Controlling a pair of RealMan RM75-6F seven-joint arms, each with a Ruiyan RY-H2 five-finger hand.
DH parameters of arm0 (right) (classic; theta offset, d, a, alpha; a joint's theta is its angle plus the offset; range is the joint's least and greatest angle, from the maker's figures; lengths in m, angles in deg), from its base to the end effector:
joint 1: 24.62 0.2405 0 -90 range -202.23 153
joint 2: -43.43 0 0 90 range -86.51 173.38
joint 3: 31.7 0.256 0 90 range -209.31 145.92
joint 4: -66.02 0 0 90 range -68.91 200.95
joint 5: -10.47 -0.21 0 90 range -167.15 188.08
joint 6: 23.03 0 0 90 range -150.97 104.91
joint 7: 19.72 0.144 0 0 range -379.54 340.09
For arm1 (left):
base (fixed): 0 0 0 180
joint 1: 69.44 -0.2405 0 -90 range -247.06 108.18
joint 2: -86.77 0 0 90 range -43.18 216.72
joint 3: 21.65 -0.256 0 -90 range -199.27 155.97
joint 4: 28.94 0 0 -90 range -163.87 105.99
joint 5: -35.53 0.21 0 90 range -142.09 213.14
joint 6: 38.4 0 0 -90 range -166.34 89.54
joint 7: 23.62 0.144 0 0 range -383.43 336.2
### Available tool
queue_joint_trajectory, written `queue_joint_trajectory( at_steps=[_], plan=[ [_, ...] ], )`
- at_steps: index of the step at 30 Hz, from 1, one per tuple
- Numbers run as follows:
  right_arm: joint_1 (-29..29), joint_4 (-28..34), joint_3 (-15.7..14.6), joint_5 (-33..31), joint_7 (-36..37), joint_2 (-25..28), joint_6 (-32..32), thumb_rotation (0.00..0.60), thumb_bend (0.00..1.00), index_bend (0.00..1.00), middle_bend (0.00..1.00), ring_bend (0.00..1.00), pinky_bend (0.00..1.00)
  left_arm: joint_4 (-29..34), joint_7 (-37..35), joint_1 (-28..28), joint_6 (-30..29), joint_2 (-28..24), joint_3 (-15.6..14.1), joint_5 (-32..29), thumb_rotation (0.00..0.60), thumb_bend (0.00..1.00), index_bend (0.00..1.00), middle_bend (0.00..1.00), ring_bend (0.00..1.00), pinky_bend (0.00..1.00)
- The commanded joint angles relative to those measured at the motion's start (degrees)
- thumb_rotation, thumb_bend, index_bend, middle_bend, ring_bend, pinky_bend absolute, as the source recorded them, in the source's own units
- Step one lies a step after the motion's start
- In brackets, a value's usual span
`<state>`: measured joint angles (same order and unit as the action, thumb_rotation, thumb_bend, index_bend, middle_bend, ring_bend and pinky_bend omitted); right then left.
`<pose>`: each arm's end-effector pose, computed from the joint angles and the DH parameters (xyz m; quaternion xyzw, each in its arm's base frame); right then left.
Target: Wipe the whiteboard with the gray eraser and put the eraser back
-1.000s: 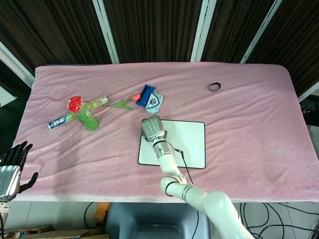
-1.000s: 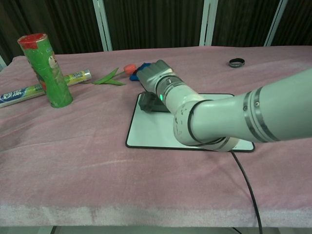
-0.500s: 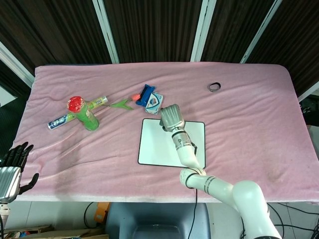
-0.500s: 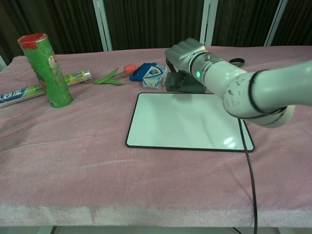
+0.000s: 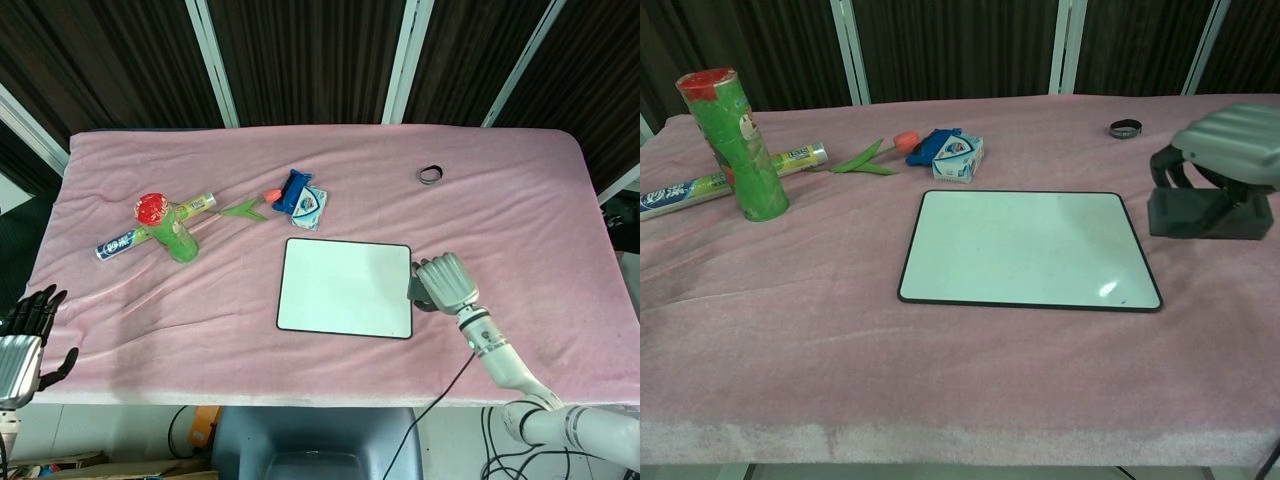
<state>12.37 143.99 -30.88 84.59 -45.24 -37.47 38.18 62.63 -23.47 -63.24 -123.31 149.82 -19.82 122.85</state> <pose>-0.2325 -0.3319 0.0346 0.7920 -0.2195 0.2632 0.5053 -0.3095 0.1848 0.1623 -0.6152 -0.3707 -0.3840 0.5802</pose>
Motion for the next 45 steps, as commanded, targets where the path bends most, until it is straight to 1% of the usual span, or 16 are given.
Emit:
queue_joint_trajectory(
  at_steps=[1,7,10,11,12,13,15,17,19,20,24,28,35,38,41,45],
  plan=[
    [-5.76,-11.02,-5.03,5.89,12.67,-2.14,2.31,0.600,0.42,0.96,0.76,0.71,0.78,0.03,0.14,0.12,0.21,0.04,-0.04,0.04,0.600,0.36,0.00,0.00,0.00,0.09],
    [-6.55,-19.34,-4.82,8.88,22.04,-6.88,2.32,0.600,0.42,0.93,0.76,0.69,0.78,0.09,-0.05,0.00,-0.08,-0.01,0.11,-0.13,0.600,0.36,0.00,0.00,0.00,0.09],
    [-6.36,-21.39,-4.80,9.74,23.34,-7.94,1.34,0.600,0.42,0.83,0.72,0.65,0.76,-0.04,-0.47,-0.20,-0.48,-0.08,0.15,-0.08,0.600,0.36,0.00,0.00,0.00,0.09],
    [-6.25,-21.69,-4.82,9.83,23.76,-8.03,0.71,0.600,0.42,0.74,0.67,0.61,0.73,-0.08,-0.59,-0.24,-0.52,-0.13,0.16,-0.12,0.600,0.36,0.00,0.00,0.00,0.09],
    [-6.11,-21.87,-4.79,9.75,24.18,-8.00,-0.28,0.600,0.42,0.60,0.58,0.55,0.68,-0.12,-0.75,-0.29,-0.57,-0.17,0.16,-0.17,0.600,0.36,0.00,0.00,0.00,0.09],
    [-6.00,-21.74,-4.77,9.63,24.36,-7.81,-1.09,0.600,0.42,0.53,0.54,0.52,0.65,-0.14,-0.92,-0.32,-0.62,-0.21,0.18,-0.17,0.600,0.36,0.00,0.00,0.00,0.09],
    [-5.78,-20.65,-4.62,9.39,24.70,-6.92,-2.50,0.600,0.40,0.27,0.38,0.36,0.55,-0.24,-1.36,-0.43,-0.87,-0.28,0.22,-0.10,0.600,0.36,0.00,0.00,0.00,0.09],
    [-5.73,-19.22,-4.44,9.33,24.37,-5.84,-2.97,0.600,0.34,0.11,0.28,0.25,0.48,-0.32,-1.58,-0.54,-1.10,-0.31,0.23,-0.03,0.600,0.36,0.00,0.00,0.00,0.09],
    [-5.70,-16.53,-4.28,9.25,23.32,-3.94,-3.33,0.600,0.29,0.02,0.22,0.19,0.40,-0.38,-1.69,-0.58,-1.14,-0.31,0.20,0.02,0.600,0.36,0.00,0.00,0.00,0.09],
    [-5.70,-15.11,-4.20,9.18,22.49,-2.95,-3.42,0.600,0.27,0.00,0.20,0.17,0.36,-0.39,-1.66,-0.57,-1.08,-0.31,0.18,0.00,0.600,0.36,0.00,0.00,0.00,0.09],
    [-6.40,-7.28,-3.80,8.73,18.43,2.12,-2.29,0.600,0.25,0.00,0.14,0.11,0.29,-0.22,-1.59,-0.69,-1.23,-0.36,0.07,0.20,0.600,0.36,0.00,0.00,0.00,0.09],
    [-9.31,1.74,-3.21,8.77,13.51,7.91,3.71,0.600,0.25,0.00,0.12,0.09,0.28,-0.19,-1.65,-0.92,-1.72,-0.38,0.01,0.49,0.600,0.36,0.00,0.00,0.00,0.09],
    [-16.66,11.35,-2.55,4.81,5.92,13.50,13.43,0.600,0.25,0.00,0.06,0.03,0.25,-0.20,-1.63,-1.16,-2.30,-0.39,-0.07,0.96,0.600,0.36,0.00,0.00,0.00,0.09],
    [-20.20,12.28,-2.08,2.61,6.45,13.24,17.41,0.600,0.25,0.00,0.03,0.00,0.19,-0.27,-1.22,-1.23,-2.52,-0.27,-0.16,1.30,0.600,0.36,0.00,0.00,0.00,0.09],
    [-24.50,8.94,-2.13,2.90,10.79,10.57,22.51,0.600,0.25,0.00,0.01,0.00,0.16,-0.39,-0.02,-1.31,-2.69,0.03,-0.39,1.76,0.600,0.36,0.00,0.00,0.00,0.09],
    [-24.97,8.17,-2.07,3.01,11.13,10.03,22.93,0.600,0.25,0.00,0.00,0.00,0.14,-0.37,0.24,-1.29,-2.68,0.12,-0.40,1.79,0.600,0.36,0.00,0.00,0.00,0.09]
  ],
)
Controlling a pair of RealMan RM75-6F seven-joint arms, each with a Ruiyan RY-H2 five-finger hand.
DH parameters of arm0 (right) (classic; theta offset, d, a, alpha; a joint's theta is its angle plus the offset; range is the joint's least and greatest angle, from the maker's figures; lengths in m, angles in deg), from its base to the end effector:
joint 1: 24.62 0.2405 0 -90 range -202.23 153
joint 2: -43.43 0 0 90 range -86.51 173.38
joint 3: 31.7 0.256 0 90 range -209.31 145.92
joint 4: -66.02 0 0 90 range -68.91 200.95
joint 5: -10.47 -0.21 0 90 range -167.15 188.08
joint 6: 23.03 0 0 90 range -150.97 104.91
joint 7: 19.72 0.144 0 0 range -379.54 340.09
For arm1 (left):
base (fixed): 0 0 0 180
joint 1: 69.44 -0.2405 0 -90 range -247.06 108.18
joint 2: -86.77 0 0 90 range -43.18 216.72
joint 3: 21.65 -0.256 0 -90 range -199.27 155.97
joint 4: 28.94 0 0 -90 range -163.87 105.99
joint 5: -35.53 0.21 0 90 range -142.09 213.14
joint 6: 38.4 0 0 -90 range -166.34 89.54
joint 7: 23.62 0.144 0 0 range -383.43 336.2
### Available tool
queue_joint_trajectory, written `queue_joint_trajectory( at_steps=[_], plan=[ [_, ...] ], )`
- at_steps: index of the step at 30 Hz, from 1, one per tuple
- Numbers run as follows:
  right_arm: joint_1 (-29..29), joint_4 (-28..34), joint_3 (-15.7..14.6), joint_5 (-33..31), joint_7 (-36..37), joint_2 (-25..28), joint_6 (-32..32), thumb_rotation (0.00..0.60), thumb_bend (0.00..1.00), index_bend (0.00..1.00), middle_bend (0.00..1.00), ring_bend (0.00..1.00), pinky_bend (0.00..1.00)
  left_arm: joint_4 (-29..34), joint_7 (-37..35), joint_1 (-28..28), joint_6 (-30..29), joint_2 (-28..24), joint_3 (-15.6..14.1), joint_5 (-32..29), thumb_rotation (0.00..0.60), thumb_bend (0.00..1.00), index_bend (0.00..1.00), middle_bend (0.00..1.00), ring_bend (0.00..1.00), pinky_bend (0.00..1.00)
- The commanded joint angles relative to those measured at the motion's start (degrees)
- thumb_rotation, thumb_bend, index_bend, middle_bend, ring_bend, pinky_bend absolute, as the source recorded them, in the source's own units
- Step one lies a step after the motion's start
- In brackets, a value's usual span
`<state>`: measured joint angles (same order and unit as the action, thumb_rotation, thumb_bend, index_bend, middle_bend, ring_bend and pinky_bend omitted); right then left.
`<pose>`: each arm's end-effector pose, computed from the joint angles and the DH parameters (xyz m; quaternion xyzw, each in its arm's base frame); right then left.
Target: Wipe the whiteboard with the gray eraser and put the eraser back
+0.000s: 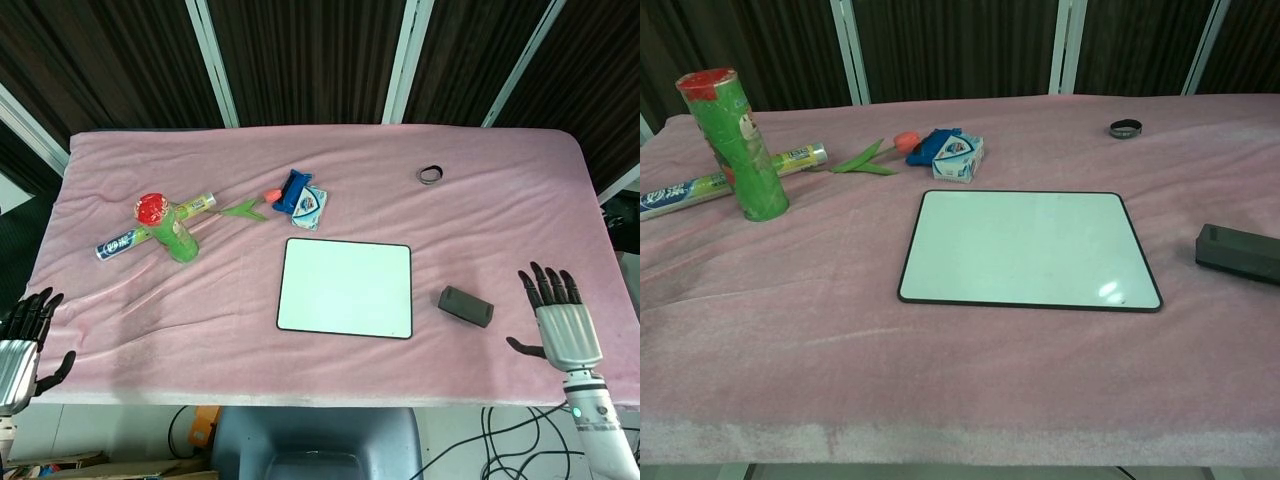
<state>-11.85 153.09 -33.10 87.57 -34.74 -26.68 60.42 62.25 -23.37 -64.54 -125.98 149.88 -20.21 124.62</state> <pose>-0.3206 -0.2100 0.1281 0.6414 -0.3307 0.2943 0.6267 -0.3085 0.1762 0.1659 -0.6138 -0.3572 -0.3924 0.5845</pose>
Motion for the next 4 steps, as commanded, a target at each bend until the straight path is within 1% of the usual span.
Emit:
queue_joint_trajectory(
  at_steps=[1,4],
  plan=[
    [-0.97,-1.40,-0.47,0.90,0.08,-0.56,0.41,0.600,0.25,0.00,0.00,0.00,0.13,0.02,0.45,0.05,0.02,0.18,-0.07,0.20,0.600,0.36,0.00,0.00,0.00,0.09],
    [-1.06,-1.15,-0.20,2.67,1.44,-0.47,0.63,0.600,0.25,0.00,0.00,0.00,0.13,-0.03,1.41,0.29,0.32,0.54,-0.14,0.50,0.600,0.36,0.00,0.00,0.00,0.09]
  ],
)
